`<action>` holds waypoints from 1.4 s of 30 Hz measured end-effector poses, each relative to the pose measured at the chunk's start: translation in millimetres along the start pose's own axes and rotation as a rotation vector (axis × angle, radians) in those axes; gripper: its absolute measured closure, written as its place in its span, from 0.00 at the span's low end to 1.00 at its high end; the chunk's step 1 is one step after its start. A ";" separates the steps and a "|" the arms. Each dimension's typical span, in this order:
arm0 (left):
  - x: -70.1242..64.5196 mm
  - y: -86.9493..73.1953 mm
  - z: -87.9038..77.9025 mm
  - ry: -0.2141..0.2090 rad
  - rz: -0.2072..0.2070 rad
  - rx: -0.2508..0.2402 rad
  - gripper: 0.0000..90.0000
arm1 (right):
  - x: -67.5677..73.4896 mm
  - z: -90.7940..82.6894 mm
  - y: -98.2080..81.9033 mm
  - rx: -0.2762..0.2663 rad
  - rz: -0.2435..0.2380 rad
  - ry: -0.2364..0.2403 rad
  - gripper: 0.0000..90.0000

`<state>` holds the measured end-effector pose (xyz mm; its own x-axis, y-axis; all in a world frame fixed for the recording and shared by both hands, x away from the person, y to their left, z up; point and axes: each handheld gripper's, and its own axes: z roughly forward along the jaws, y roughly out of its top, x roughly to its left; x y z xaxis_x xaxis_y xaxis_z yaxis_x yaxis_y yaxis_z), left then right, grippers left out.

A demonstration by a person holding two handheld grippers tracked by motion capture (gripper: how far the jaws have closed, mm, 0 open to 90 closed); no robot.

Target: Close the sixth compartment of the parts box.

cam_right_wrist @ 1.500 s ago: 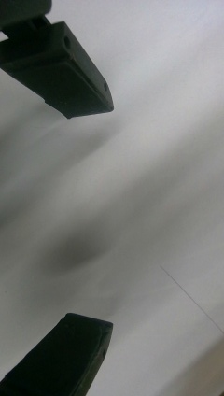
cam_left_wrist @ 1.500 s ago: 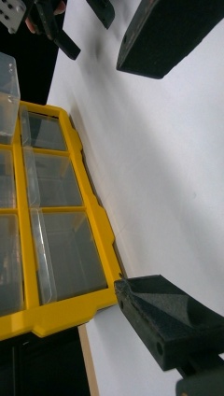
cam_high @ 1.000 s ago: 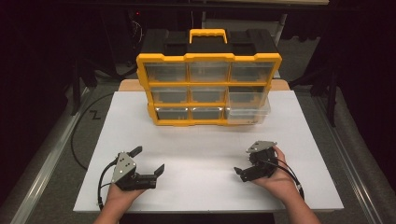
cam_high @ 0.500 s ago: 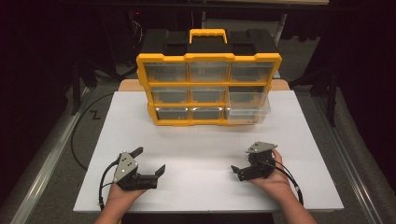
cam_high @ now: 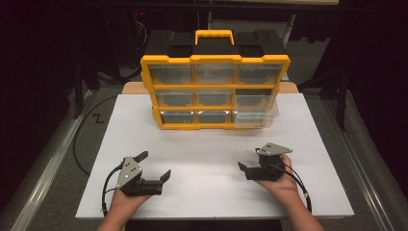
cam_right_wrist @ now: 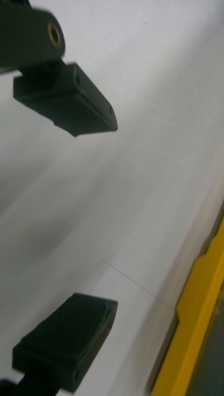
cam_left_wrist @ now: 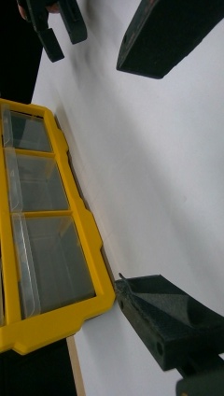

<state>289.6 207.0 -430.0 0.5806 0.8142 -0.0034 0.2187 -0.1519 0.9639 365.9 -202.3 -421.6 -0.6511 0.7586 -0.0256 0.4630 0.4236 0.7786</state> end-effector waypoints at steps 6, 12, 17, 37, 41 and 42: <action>-1.5 -0.1 0.2 -0.007 0.000 0.004 0.00 | -0.6 -3.8 1.8 -0.053 0.018 0.000 0.31; -1.8 2.4 -1.2 -0.005 0.006 -0.008 0.00 | 0.0 -9.7 3.2 -0.103 0.014 0.007 0.55; -4.5 2.2 -1.4 -0.011 0.007 -0.006 0.00 | -4.3 -16.2 6.2 -0.149 0.051 0.030 0.78; -4.3 1.2 -0.5 -0.011 0.016 0.002 0.00 | -13.1 -28.8 36.9 -0.262 0.064 -0.108 1.00; -4.4 1.3 -0.8 -0.013 0.014 -0.001 0.00 | -16.6 -29.5 44.6 -0.274 0.068 -0.135 1.00; -4.5 1.3 -1.0 -0.014 0.014 -0.002 0.00 | -17.3 -29.9 46.0 -0.276 0.069 -0.141 1.00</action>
<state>286.5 203.7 -428.4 0.5943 0.8042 0.0067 0.2090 -0.1625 0.9643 380.5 -210.7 -366.6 -0.5246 0.8505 -0.0382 0.3100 0.2326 0.9218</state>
